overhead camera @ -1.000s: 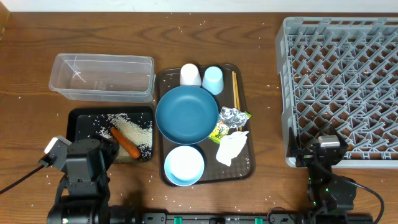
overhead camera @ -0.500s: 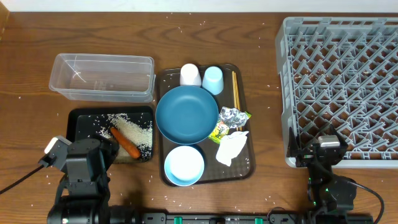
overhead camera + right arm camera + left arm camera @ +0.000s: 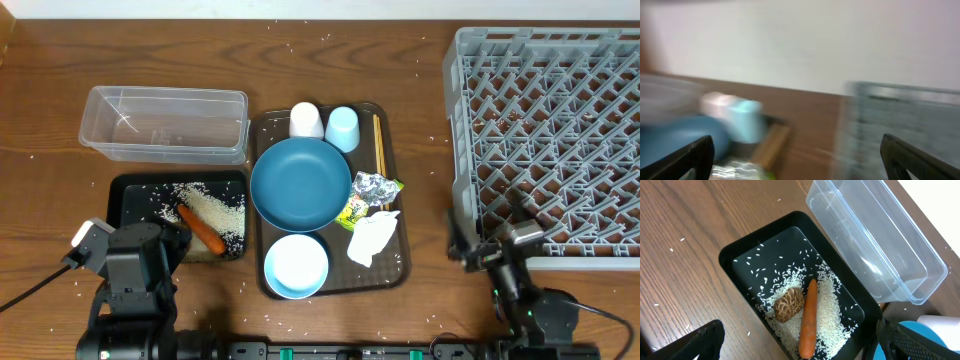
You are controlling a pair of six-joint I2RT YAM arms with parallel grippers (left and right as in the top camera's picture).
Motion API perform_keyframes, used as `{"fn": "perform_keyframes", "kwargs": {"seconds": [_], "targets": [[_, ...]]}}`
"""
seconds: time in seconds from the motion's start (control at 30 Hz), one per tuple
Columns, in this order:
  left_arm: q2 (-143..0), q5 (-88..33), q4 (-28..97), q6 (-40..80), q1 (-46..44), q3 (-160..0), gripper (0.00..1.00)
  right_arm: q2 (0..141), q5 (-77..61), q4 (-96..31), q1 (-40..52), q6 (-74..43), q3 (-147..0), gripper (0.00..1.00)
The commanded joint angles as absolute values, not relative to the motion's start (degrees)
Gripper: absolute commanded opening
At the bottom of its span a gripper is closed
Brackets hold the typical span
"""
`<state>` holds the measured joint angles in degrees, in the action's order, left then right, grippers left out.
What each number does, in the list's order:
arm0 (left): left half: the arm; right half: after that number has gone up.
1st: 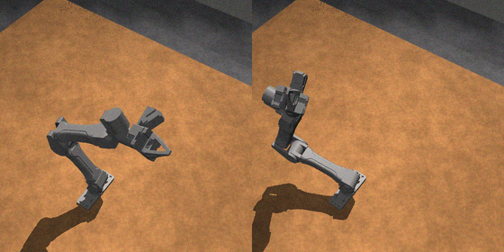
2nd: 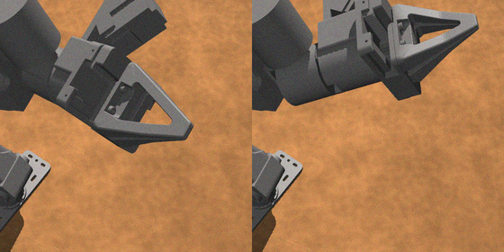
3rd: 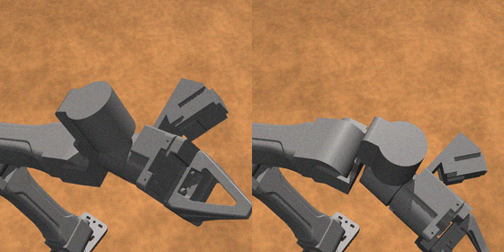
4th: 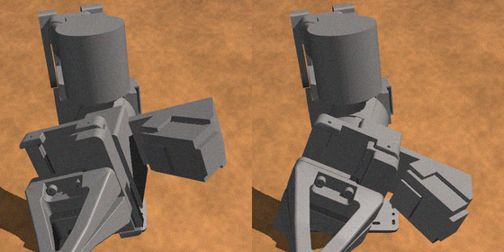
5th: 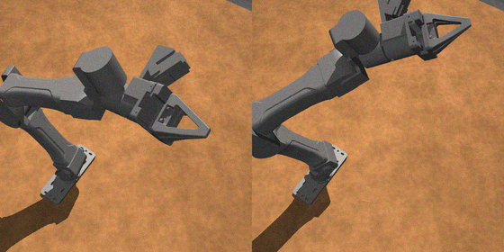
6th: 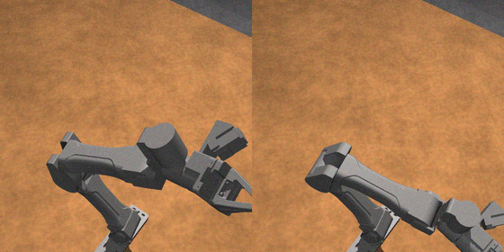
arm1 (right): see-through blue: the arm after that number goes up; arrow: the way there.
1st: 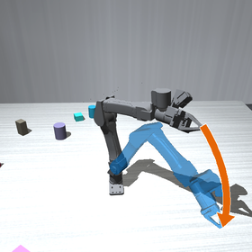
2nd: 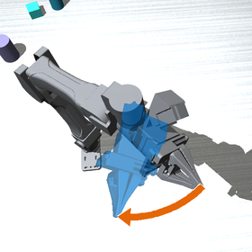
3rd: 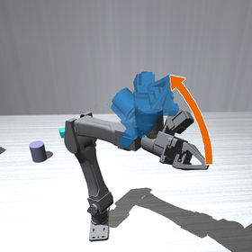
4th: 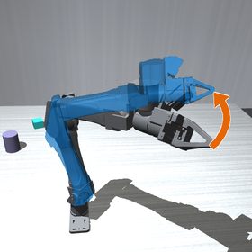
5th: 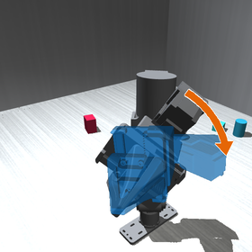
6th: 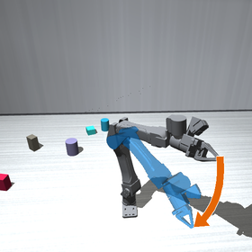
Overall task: Sort waste into correct bins and load items into the dishwasher rack
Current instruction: 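Move the right gripper from the dish rack toward the brown tray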
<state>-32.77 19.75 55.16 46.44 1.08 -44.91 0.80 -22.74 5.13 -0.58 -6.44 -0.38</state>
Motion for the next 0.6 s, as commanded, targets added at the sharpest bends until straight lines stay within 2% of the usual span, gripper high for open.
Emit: {"fn": "perform_keyframes", "kwargs": {"seconds": [0.0,0.1,0.2,0.37,0.57], "targets": [[-32.86,21.06,55.18,46.3,1.32,-44.84,0.98,0.78,-49.32,8.73,-1.1,-30.33,-0.32,0.99],[-32.86,21.08,55.18,46.3,1.32,-44.84,0.98,0.78,-49.36,15.57,-1.1,-43.92,-0.32,0.99],[-32.86,21.08,55.18,46.3,1.32,-44.84,0.98,0.78,-48.01,19.88,-1.1,-49.39,-0.32,0.99],[-32.86,21.06,55.18,46.3,1.32,-44.84,0.98,0.78,-48.45,26.92,-1.08,-50.78,-0.95,0.99],[-32.86,21.06,55.18,46.3,1.32,-44.84,0.98,2.61,-47.77,25.36,-1.1,-45.25,-8.21,0.99]]}}
